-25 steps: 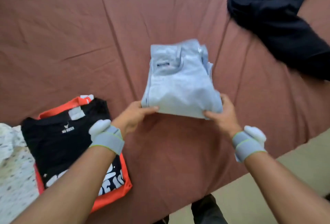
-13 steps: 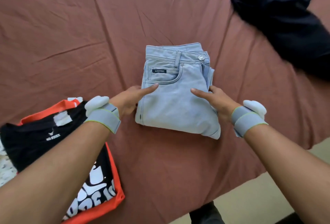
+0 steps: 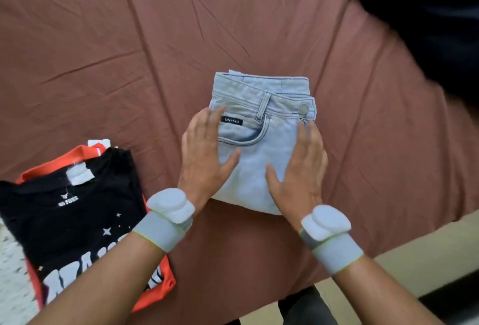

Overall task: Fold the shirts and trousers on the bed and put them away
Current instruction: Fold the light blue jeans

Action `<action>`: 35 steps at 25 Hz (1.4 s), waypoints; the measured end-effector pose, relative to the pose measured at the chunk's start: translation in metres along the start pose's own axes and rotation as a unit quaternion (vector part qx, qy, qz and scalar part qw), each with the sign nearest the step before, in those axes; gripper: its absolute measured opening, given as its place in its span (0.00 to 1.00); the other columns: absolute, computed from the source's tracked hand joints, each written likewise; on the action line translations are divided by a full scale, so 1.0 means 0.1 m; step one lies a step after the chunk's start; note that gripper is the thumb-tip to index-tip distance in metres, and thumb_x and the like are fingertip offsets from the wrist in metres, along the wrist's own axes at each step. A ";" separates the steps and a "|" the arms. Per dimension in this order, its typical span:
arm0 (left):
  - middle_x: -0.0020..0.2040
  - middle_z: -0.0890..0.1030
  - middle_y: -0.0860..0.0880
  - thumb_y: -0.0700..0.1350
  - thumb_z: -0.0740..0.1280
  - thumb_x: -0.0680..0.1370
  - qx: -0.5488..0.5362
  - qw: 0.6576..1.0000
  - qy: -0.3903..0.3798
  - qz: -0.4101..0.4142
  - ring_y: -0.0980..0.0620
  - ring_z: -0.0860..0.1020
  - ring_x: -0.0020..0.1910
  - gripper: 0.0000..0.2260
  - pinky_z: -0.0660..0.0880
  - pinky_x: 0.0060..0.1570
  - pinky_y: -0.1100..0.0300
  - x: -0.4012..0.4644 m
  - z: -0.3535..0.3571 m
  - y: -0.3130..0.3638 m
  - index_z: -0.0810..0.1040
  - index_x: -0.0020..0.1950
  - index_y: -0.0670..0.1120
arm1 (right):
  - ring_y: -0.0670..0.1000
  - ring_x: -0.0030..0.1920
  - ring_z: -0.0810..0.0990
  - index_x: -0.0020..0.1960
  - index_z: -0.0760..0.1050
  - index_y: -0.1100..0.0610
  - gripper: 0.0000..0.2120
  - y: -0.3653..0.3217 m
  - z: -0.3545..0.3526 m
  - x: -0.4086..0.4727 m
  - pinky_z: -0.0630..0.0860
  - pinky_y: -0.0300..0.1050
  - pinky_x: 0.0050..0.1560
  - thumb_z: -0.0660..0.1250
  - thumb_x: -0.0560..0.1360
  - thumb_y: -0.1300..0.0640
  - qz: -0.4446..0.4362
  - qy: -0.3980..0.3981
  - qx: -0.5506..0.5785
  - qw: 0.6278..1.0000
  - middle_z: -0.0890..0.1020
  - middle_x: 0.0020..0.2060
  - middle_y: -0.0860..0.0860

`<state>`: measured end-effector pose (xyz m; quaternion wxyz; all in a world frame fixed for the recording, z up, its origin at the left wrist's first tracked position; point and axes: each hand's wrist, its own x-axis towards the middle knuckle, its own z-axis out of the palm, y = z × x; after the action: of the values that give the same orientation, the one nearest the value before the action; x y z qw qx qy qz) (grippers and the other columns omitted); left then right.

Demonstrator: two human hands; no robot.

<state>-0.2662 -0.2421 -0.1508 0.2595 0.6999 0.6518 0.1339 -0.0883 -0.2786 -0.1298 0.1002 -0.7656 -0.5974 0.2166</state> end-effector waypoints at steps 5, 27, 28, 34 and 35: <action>0.80 0.57 0.50 0.62 0.49 0.80 0.152 0.983 -0.082 0.055 0.48 0.47 0.80 0.28 0.56 0.70 0.36 0.08 0.50 -0.12 0.56 0.80 0.57 | 0.57 0.78 0.46 0.79 0.51 0.48 0.31 0.10 0.54 0.32 0.49 0.75 0.68 0.50 0.78 0.41 -0.117 -0.045 -0.139 0.982 0.50 0.79 0.53; 0.58 0.83 0.46 0.39 0.72 0.75 -0.561 0.760 -0.167 -0.282 0.46 0.82 0.57 0.19 0.78 0.59 0.51 -0.13 -0.19 -0.39 0.77 0.66 0.45 | 0.55 0.59 0.81 0.70 0.67 0.54 0.29 0.21 0.11 0.21 0.81 0.52 0.53 0.71 0.72 0.67 0.119 -0.134 0.487 0.855 0.80 0.62 0.52; 0.59 0.82 0.45 0.38 0.71 0.76 -0.574 0.749 -0.167 -0.286 0.45 0.81 0.58 0.21 0.78 0.59 0.51 -0.25 -0.23 -0.45 0.74 0.68 0.46 | 0.55 0.59 0.80 0.69 0.67 0.52 0.29 0.10 0.11 0.17 0.81 0.52 0.53 0.70 0.72 0.67 0.107 -0.144 0.484 0.857 0.79 0.62 0.51; 0.61 0.80 0.42 0.36 0.70 0.76 -0.585 0.741 -0.072 -0.323 0.45 0.81 0.56 0.24 0.79 0.56 0.52 -1.04 -0.76 -1.06 0.70 0.71 0.46 | 0.55 0.54 0.82 0.64 0.72 0.50 0.24 -0.70 0.37 -0.21 0.81 0.54 0.52 0.71 0.72 0.67 0.046 -0.246 0.437 0.864 0.82 0.57 0.52; 0.62 0.80 0.42 0.37 0.71 0.75 -0.582 0.741 -0.057 -0.331 0.44 0.81 0.57 0.24 0.78 0.58 0.50 -1.09 -0.77 -1.08 0.70 0.71 0.47 | 0.55 0.54 0.82 0.64 0.72 0.50 0.23 -0.73 0.38 -0.22 0.81 0.54 0.51 0.72 0.72 0.66 0.045 -0.251 0.433 0.864 0.82 0.56 0.51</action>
<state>-0.4102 -0.3328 -0.1286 0.6810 0.1595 0.6219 0.3522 -0.1734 -0.2841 -0.1283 0.2584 -0.5908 -0.4131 0.6431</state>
